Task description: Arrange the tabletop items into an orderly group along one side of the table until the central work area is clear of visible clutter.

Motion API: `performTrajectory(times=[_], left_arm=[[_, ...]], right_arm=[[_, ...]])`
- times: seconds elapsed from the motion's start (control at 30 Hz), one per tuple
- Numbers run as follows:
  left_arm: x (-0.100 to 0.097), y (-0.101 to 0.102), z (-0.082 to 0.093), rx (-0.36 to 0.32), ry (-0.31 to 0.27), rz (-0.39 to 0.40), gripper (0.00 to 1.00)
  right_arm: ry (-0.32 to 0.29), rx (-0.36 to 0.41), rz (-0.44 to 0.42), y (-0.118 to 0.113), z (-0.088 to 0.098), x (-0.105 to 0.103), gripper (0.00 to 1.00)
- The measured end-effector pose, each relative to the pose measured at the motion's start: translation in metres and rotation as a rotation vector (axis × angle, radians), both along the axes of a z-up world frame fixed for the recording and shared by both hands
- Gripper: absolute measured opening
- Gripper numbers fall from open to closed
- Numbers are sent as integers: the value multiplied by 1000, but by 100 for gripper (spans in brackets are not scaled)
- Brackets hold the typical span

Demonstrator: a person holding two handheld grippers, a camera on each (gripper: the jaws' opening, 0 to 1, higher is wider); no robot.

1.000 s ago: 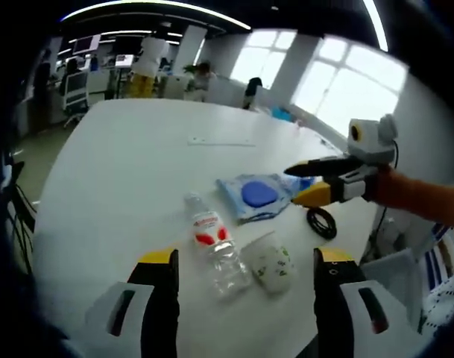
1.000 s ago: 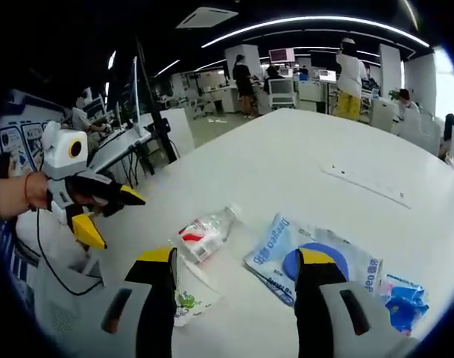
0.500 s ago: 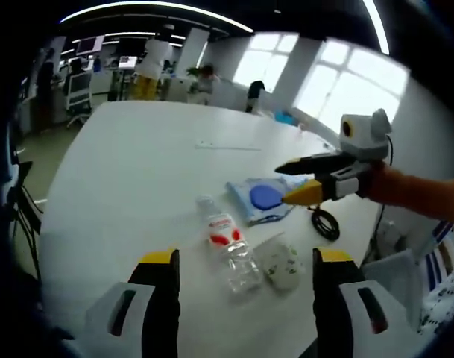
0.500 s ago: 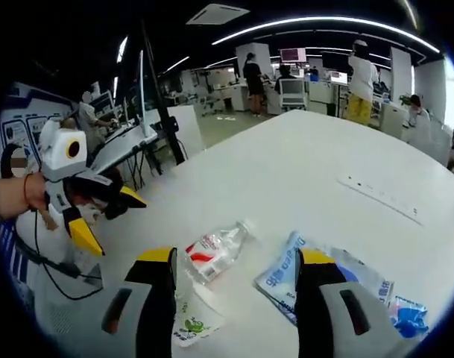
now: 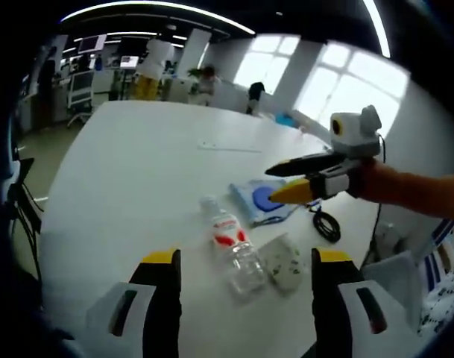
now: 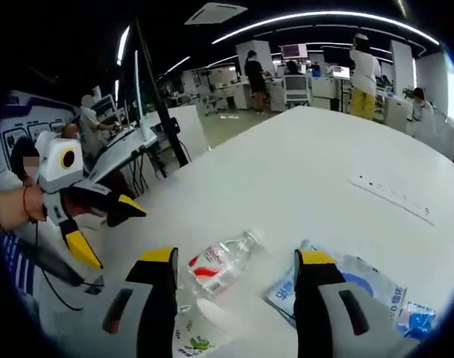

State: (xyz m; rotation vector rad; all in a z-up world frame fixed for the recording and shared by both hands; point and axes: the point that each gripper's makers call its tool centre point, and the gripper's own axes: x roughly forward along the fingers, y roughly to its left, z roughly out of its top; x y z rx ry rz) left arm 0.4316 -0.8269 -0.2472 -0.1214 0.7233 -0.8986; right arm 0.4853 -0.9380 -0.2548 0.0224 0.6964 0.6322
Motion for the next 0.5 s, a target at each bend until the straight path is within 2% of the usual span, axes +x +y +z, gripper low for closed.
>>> performTrajectory(times=[0.23, 0.5], left_arm=[[1, 1, -3, -14, 5, 5, 67], [3, 5, -7, -21, 12, 17, 66]], right_arm=[[58, 50, -10, 9, -10, 8, 57], [105, 90, -40, 15, -23, 21, 57]])
